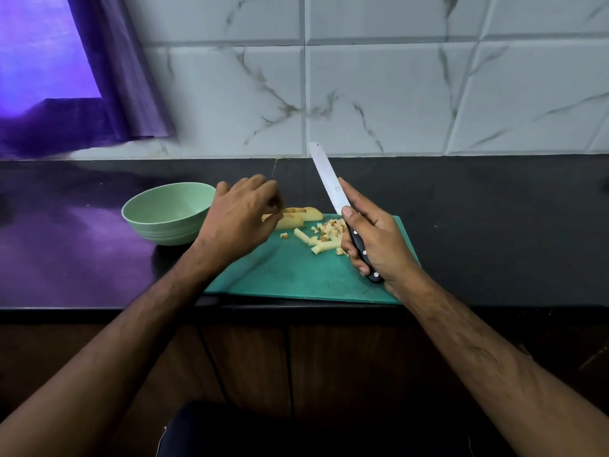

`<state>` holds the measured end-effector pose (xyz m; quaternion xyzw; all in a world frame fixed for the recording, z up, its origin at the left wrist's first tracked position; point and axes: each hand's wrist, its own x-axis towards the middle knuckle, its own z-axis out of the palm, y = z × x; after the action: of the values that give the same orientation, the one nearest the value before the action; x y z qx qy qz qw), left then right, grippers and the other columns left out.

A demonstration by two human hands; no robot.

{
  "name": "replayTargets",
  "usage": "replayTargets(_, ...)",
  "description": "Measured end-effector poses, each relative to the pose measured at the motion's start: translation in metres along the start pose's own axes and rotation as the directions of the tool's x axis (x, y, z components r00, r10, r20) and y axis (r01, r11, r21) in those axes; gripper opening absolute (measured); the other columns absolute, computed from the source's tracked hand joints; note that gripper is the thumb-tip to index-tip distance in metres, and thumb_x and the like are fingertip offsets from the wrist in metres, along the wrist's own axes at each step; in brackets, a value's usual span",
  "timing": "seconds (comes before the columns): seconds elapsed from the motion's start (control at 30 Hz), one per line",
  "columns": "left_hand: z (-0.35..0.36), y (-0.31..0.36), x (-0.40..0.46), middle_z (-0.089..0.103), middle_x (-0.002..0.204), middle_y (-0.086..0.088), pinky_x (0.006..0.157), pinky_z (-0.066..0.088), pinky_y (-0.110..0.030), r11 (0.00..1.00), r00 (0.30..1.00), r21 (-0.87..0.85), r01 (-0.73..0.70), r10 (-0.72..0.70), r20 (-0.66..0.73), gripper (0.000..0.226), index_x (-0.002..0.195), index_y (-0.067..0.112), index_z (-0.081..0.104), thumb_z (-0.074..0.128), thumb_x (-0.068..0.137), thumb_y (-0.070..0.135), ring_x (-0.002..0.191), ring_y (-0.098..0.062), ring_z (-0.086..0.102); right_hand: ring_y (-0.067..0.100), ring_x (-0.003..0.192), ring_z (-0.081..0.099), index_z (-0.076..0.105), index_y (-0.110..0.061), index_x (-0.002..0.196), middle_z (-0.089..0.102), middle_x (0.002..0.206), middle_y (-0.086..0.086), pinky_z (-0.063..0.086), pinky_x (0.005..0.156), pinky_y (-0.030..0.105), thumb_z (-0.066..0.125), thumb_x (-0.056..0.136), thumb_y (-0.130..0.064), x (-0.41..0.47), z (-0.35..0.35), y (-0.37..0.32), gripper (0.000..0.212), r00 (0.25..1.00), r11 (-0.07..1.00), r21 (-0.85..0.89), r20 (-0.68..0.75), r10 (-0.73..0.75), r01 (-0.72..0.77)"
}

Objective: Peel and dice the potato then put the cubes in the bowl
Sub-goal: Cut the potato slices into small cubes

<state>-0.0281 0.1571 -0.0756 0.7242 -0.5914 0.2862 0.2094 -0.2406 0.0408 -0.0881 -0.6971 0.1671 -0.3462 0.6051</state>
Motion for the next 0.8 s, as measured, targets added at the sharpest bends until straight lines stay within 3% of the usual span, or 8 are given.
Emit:
replayTargets(0.23,-0.013,-0.019,-0.033,0.057,0.098,0.015,0.074,0.039,-0.037,0.955,0.963,-0.226,-0.193,0.229,0.143,0.017,0.094,0.033,0.069,0.082,0.084,0.03,0.089,-0.004,0.057,0.015,0.035,0.032,0.048,-0.049,0.146,0.047,0.057,0.008,0.031,0.033,0.018,0.048,0.108,-0.023,-0.001,0.001,0.0,0.046,1.0,1.0,-0.027,0.01,-0.005,0.005)
replayTargets(0.3,-0.007,-0.02,-0.037,0.06,0.097,0.014,0.076,0.042,-0.031,0.931,0.953,-0.317,-0.184,0.247,0.173,0.016,0.094,0.029,0.072,0.083,0.084,0.022,0.084,0.002,0.056,0.015,0.036,0.033,0.048,-0.048,0.146,0.047,0.057,0.007,0.032,0.033,0.019,0.048,0.108,-0.023,-0.002,0.001,0.0,0.046,1.0,0.999,-0.053,0.007,-0.006,0.006)
replayTargets(0.4,-0.004,-0.024,-0.04,0.065,0.098,0.01,0.081,0.044,-0.012,0.884,0.948,-0.45,-0.127,0.242,0.207,0.015,0.095,0.022,0.076,0.081,0.085,0.012,0.09,-0.003,0.064,0.015,0.037,0.034,0.045,-0.048,0.148,0.048,0.057,0.008,0.034,0.033,0.021,0.047,0.109,-0.024,-0.004,0.004,-0.004,0.047,0.999,0.991,-0.133,0.03,-0.009,0.013)
replayTargets(0.5,-0.002,-0.024,-0.045,0.067,0.104,0.01,0.087,0.047,-0.016,0.876,0.946,-0.468,-0.12,0.243,0.213,0.012,0.099,0.022,0.077,0.079,0.089,0.016,0.098,-0.005,0.065,0.015,0.037,0.038,0.041,-0.05,0.15,0.051,0.057,0.009,0.038,0.035,0.023,0.047,0.108,-0.025,-0.007,0.004,-0.008,0.049,0.995,0.95,-0.313,0.099,0.028,0.004)
replayTargets(0.6,-0.001,-0.023,-0.048,0.068,0.104,0.011,0.087,0.052,-0.024,0.881,0.955,-0.461,-0.105,0.219,0.202,0.011,0.101,0.023,0.077,0.078,0.09,0.024,0.098,-0.005,0.066,0.011,0.036,0.045,0.037,-0.054,0.15,0.055,0.055,0.005,0.042,0.039,0.024,0.046,0.108,-0.031,-0.014,0.0,-0.017,0.048,0.964,0.814,-0.581,0.223,0.145,0.012)
replayTargets(0.67,0.0,-0.023,-0.047,0.068,0.104,0.01,0.086,0.051,-0.021,0.881,0.957,-0.463,-0.096,0.209,0.199,0.012,0.1,0.021,0.077,0.078,0.089,0.027,0.098,-0.005,0.066,0.006,0.036,0.048,0.031,-0.06,0.149,0.058,0.057,0.001,0.043,0.041,0.019,0.043,0.109,-0.036,-0.021,-0.003,-0.024,0.048,0.93,0.683,-0.729,0.276,0.241,0.039)
replayTargets(0.73,0.001,-0.022,-0.045,0.069,0.104,0.008,0.084,0.047,-0.014,0.876,0.956,-0.472,-0.101,0.217,0.197,0.013,0.1,0.019,0.077,0.079,0.089,0.025,0.097,-0.007,0.067,0.006,0.037,0.052,0.027,-0.064,0.148,0.057,0.061,-0.003,0.044,0.044,0.018,0.04,0.108,-0.041,-0.026,-0.003,-0.03,0.048,0.91,0.553,-0.829,0.284,0.3,0.076)
replayTargets(0.8,0.002,-0.02,-0.043,0.07,0.103,0.006,0.085,0.05,-0.019,0.87,0.955,-0.48,-0.111,0.228,0.191,0.012,0.099,0.018,0.077,0.079,0.088,0.024,0.098,-0.009,0.067,0.005,0.038,0.054,0.025,-0.065,0.149,0.051,0.066,-0.01,0.049,0.053,0.024,0.037,0.108,-0.045,-0.029,0.0,-0.035,0.046,0.91,0.443,-0.888,0.277,0.308,0.121)
